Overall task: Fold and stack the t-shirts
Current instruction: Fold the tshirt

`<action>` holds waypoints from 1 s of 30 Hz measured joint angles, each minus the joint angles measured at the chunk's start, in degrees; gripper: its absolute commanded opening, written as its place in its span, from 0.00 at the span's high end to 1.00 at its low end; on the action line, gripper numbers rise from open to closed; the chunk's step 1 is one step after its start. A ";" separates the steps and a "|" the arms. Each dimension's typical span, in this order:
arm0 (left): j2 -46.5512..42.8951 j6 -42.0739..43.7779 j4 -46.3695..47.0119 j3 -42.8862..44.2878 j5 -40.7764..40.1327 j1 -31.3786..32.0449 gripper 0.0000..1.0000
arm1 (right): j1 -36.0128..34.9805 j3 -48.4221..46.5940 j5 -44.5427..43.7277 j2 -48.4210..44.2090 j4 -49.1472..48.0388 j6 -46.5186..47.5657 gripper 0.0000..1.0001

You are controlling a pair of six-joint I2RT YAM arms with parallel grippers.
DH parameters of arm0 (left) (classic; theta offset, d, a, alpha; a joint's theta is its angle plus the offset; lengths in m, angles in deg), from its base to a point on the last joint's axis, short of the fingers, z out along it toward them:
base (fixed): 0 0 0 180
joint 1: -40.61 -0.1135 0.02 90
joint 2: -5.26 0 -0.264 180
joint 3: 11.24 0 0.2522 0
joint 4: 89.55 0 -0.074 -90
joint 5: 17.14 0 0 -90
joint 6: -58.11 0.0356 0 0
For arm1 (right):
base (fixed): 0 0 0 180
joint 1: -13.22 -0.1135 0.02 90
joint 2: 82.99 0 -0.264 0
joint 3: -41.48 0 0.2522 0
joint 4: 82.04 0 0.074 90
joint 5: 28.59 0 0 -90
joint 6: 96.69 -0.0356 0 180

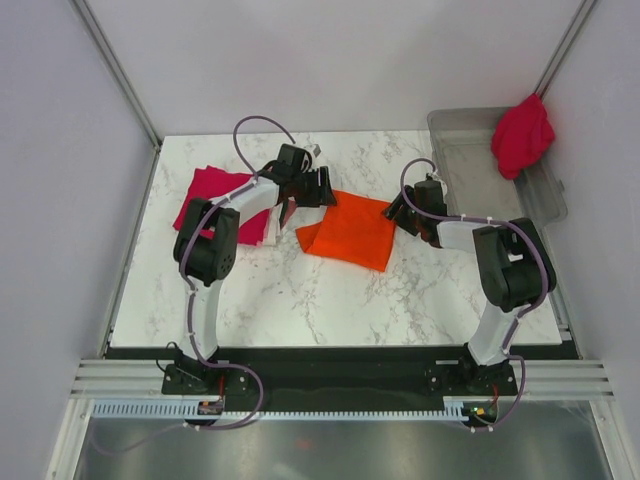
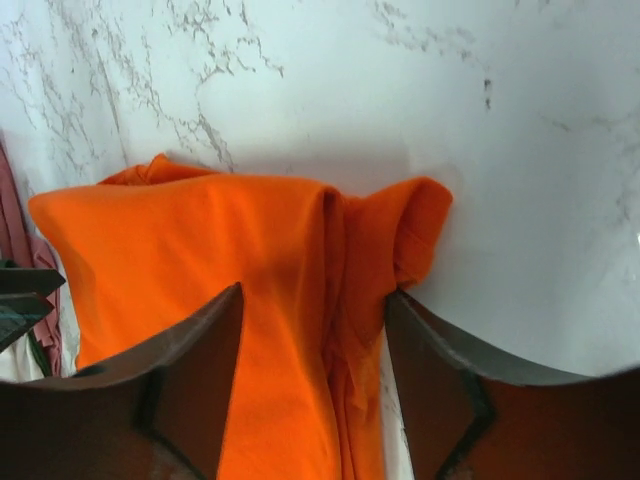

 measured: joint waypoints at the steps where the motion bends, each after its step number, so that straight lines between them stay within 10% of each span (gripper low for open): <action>1: 0.83 -0.13 -0.02 0.83 0.50 0.00 0.38 | -0.04 -0.92 -0.44 0.81 -0.02 -0.07 0.38; 30: 7.54 -2.43 -5.68 7.91 1.70 -2.32 0.40 | -0.04 -5.68 -2.67 4.15 2.25 1.62 0.44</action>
